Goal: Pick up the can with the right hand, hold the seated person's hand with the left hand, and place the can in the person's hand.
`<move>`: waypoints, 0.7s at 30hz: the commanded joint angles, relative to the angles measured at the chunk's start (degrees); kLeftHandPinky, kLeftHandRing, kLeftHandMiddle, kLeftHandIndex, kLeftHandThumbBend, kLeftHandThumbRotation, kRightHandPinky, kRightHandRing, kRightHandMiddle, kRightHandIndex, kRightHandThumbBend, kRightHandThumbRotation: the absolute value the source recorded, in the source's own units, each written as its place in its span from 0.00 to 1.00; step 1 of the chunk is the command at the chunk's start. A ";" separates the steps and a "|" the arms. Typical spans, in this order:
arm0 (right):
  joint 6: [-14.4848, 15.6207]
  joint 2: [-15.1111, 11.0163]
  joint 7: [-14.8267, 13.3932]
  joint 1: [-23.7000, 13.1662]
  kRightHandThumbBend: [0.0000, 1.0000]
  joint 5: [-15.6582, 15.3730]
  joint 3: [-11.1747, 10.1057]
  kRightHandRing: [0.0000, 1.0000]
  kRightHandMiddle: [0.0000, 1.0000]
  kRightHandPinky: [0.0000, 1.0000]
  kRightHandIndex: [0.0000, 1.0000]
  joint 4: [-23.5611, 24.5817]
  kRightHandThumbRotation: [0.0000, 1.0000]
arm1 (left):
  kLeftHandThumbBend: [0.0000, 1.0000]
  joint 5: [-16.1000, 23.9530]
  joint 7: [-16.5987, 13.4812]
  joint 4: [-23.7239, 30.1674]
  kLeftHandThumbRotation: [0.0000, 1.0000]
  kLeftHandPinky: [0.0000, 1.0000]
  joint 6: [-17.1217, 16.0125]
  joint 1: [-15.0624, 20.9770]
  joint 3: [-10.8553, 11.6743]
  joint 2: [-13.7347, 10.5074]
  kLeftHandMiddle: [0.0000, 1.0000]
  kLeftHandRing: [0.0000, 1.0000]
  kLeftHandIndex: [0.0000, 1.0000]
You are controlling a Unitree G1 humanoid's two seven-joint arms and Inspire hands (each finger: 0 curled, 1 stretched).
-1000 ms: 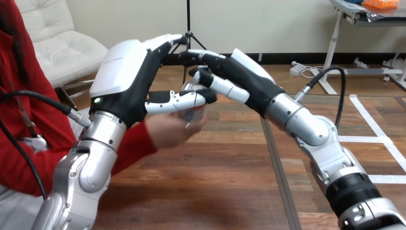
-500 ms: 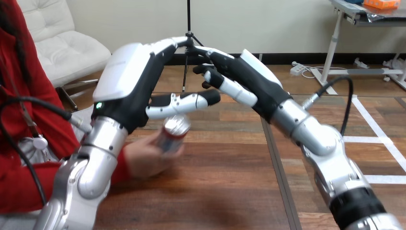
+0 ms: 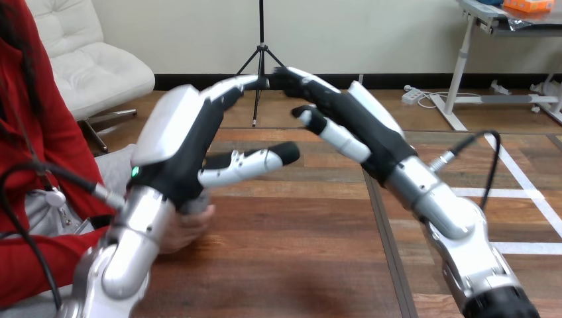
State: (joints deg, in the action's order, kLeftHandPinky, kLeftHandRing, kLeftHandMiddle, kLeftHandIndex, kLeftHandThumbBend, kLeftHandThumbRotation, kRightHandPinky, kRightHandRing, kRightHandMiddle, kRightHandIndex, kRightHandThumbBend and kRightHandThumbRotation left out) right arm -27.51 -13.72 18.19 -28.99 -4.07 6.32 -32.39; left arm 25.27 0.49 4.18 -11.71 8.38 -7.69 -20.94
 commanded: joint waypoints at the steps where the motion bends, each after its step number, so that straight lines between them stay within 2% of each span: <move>1: -2.71 0.24 -1.54 1.39 1.00 2.89 -3.25 0.94 0.93 0.88 0.93 5.27 1.00 | 1.00 -5.39 -1.40 -2.89 0.99 0.73 -4.92 -0.40 1.98 2.30 0.87 0.86 0.82; 7: -2.30 1.49 -0.22 6.17 1.00 7.93 -4.38 0.93 0.93 0.87 0.92 9.62 1.00 | 1.00 -15.29 0.23 -7.08 1.00 0.73 -11.53 -2.27 3.05 5.23 0.86 0.87 0.82; 8: -2.43 1.76 0.07 7.29 1.00 8.94 -4.57 0.93 0.93 0.87 0.92 10.41 1.00 | 0.99 -17.47 0.70 -8.30 1.00 0.74 -13.63 -2.66 3.23 5.94 0.86 0.87 0.82; 11: -2.20 2.40 0.49 9.56 1.00 11.09 -4.96 0.92 0.93 0.88 0.92 12.16 1.00 | 0.95 -20.96 1.37 -10.81 1.00 0.75 -18.03 -3.42 3.52 7.11 0.84 0.85 0.80; 14: -1.68 3.07 0.76 11.83 1.00 13.29 -5.33 0.91 0.93 0.89 0.92 13.82 1.00 | 0.92 -23.34 1.88 -12.18 1.00 0.75 -20.97 -4.57 3.79 8.16 0.83 0.84 0.79; 18: -1.03 3.81 1.32 14.64 1.00 15.76 -5.71 0.90 0.92 0.90 0.91 15.62 1.00 | 0.88 -26.79 3.30 -11.93 1.00 0.75 -22.41 -6.51 4.11 9.41 0.81 0.83 0.77; 21: -0.98 4.38 2.25 16.65 1.00 17.47 -5.99 0.90 0.92 0.90 0.91 16.48 1.00 | 0.86 -28.67 3.71 -10.64 1.00 0.75 -22.11 -8.23 4.47 10.22 0.80 0.82 0.76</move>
State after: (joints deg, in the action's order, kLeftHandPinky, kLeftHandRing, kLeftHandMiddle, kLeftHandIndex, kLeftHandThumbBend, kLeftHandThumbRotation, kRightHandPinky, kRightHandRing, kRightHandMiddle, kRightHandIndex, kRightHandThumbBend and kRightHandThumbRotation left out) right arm -28.53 -10.98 19.40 -14.25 10.51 1.48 -19.76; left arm -0.09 3.57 -7.17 -32.28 1.10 -5.24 -12.38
